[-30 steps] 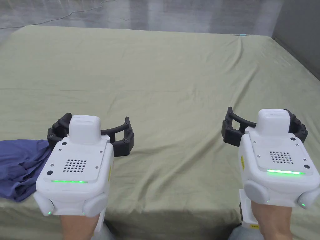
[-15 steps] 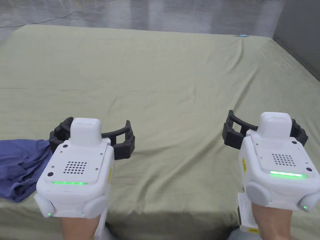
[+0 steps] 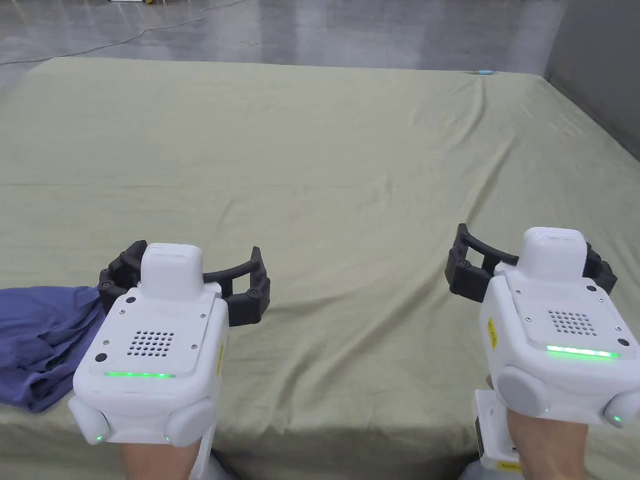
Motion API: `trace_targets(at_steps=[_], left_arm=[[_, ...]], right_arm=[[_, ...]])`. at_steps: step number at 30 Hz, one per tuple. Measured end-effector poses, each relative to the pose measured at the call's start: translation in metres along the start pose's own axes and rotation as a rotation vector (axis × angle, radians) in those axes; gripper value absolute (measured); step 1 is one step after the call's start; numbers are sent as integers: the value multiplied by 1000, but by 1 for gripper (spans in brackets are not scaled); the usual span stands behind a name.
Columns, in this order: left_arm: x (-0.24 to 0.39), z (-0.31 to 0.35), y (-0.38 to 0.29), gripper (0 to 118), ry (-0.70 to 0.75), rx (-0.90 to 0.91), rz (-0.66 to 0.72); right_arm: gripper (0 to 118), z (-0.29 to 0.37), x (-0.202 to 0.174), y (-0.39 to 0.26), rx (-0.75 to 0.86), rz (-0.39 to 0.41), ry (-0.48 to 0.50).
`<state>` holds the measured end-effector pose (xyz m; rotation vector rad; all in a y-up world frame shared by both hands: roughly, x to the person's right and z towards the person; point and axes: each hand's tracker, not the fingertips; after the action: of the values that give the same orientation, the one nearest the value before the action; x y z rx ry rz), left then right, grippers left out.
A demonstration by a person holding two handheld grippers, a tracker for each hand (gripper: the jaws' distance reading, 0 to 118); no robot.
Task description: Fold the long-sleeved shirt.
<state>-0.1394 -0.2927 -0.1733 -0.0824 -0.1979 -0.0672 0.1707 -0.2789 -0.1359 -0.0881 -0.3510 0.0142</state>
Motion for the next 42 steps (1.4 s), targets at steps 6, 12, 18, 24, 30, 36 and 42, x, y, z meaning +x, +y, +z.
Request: trace_targets(at_steps=[6, 12, 18, 24, 30, 36, 42], left_arm=[[-2, 1, 0, 117, -3, -8, 15], [-3, 0, -1, 117, 9, -23, 14], [-4, 0, 0, 117, 11, -19, 11], [-3, -1, -1, 117, 5, -17, 15], [0, -1, 1, 117, 5, -10, 0], [3, -2, 3, 117, -8, -6, -6], [5, -2, 4, 117, -8, -5, -24]], right_arm=[[108, 1, 0, -1, 2, 8, 1], [108, -1, -3, -1, -7, 7, 8], [108, 0, -4, 0, 8, 22, 13], [108, 1, -2, 0, 13, 30, 8], [108, 1, 0, 1, 14, 24, 4], [108, 0, 0, 1, 15, 26, 4], [108, 1, 0, 2, 16, 27, 7]])
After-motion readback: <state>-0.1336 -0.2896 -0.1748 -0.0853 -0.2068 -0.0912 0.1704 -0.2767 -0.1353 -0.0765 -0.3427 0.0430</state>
